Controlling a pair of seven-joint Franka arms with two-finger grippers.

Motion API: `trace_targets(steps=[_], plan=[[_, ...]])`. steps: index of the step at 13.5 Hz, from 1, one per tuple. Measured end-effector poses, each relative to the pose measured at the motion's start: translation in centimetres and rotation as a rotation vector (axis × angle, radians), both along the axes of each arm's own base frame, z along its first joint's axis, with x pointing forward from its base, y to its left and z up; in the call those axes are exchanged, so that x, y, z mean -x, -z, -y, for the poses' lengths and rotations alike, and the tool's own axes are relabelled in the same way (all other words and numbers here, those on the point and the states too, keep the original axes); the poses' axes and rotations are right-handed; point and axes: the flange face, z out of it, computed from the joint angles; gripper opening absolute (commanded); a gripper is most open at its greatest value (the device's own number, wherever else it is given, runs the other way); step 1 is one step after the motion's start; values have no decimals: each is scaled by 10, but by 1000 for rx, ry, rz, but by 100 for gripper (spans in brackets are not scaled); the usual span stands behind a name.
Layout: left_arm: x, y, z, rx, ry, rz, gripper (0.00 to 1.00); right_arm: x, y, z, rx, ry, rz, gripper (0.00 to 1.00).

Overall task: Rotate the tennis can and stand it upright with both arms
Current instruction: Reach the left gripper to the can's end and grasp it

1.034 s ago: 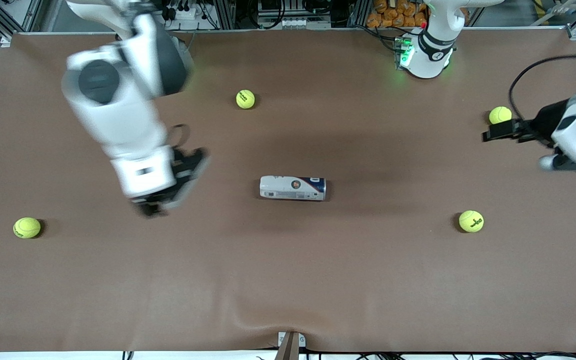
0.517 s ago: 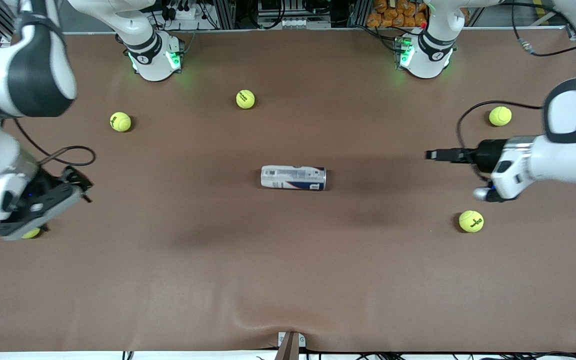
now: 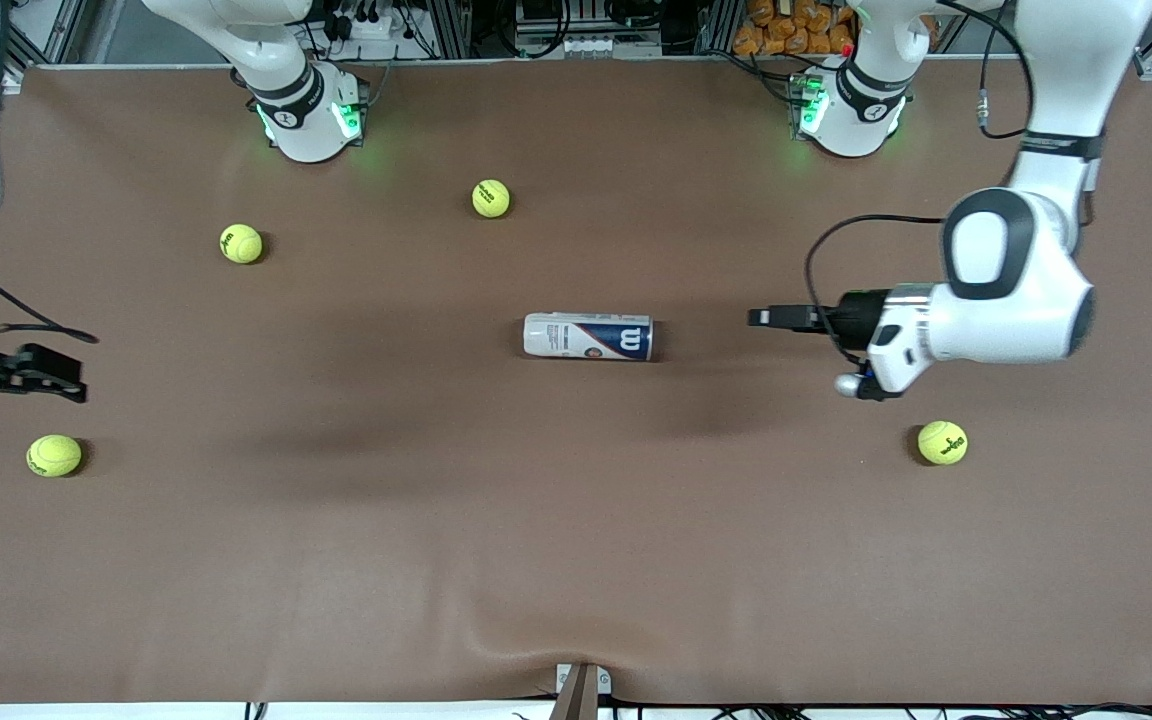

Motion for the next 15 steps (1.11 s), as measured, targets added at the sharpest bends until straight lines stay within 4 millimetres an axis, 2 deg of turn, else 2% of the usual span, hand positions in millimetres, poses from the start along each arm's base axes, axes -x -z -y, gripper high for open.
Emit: trace_targets(steps=[3, 7, 11, 13, 15], plan=[[23, 29, 22, 58, 8, 43, 100, 20, -12, 24, -12, 57, -13, 100], [43, 61, 40, 107, 47, 105, 100, 68, -25, 25, -15, 100, -36, 100], [36, 105, 46, 157, 84, 205, 100, 119, -45, 11, -15, 159, -28, 100], [24, 122, 55, 167, 79, 228, 100, 129, -50, 5, -14, 155, -21, 100], [12, 132, 65, 186, 59, 234, 100, 129, -50, -2, -15, 144, -21, 100]])
